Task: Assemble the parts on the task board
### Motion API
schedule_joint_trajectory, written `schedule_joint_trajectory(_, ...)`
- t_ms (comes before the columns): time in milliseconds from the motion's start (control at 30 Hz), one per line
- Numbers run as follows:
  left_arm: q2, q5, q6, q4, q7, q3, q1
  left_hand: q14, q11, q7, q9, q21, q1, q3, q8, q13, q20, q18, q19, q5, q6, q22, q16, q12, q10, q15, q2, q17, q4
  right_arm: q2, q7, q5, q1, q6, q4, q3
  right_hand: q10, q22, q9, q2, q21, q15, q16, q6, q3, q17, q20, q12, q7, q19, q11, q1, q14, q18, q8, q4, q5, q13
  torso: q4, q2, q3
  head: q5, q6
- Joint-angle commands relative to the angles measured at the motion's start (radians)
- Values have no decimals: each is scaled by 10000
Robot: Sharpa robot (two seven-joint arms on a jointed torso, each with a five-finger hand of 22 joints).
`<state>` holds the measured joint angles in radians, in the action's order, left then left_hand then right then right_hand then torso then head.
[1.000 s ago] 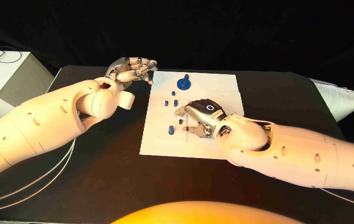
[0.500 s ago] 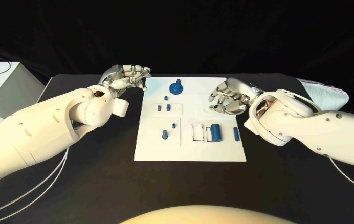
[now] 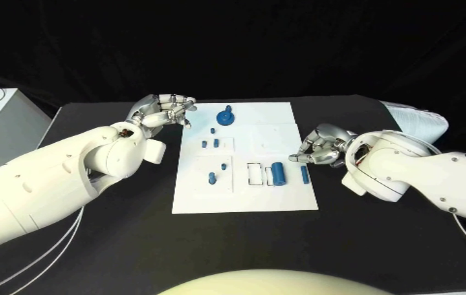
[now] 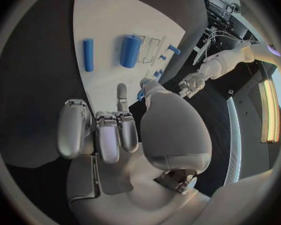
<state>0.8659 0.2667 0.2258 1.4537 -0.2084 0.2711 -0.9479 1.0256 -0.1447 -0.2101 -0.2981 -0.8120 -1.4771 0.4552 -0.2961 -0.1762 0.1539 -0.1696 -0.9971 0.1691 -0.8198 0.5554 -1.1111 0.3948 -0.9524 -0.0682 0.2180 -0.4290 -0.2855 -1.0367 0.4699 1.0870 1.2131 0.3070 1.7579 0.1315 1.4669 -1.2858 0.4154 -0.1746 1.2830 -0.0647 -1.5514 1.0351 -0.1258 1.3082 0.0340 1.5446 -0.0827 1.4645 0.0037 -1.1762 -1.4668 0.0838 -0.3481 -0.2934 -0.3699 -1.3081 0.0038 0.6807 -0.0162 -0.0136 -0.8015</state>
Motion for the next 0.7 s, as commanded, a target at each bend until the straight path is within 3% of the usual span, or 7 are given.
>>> schedule_joint_trajectory(33, 10, -51, -134, 73, -133, 9, 33, -54, -27, -117, 1, 51, -40, -65, -40, -15, 58, -148, -8, 18, 88, -19, 55, 62, 67, -12, -50, -2, -11, 139, 985, -60, -151, -261, 28, 13, 879, -103, 37, 38, 90, -66, -45, -34, 312, 2135, -59, 51, 74, 482, -56, 190, -946, -202, -61, -7, 82, -2386, 9, 3, 7, -39, -1)
schedule_joint_trajectory(233, 30, -51, -137, 106, -131, 9, 57, -54, -27, -117, 1, 51, -40, -65, -40, -15, 58, -148, -8, 18, 88, -19, 55, 62, 67, -12, -50, -2, -11, 414, 1142, -568, -379, 124, -35, 32, 891, -140, 106, 186, 93, -60, -50, -105, 954, 2152, -49, 65, 68, 434, -52, 326, -946, -192, -119, -7, -204, -2413, 35, 11, -17, -93, -11)
schedule_joint_trajectory(700, 81, -47, -146, 139, -104, 9, 68, -54, -27, -117, 1, 51, -40, -65, -40, -15, 58, -148, -8, 18, 88, -19, 55, 62, 67, -12, -50, -2, -11, 917, 1388, -636, -592, 79, -396, 56, 898, -280, 237, 351, 189, -66, -74, -100, 1845, 2234, -43, 71, 95, 416, -67, 462, -961, -203, -283, -18, 175, -2433, 27, 26, -13, -76, -110)
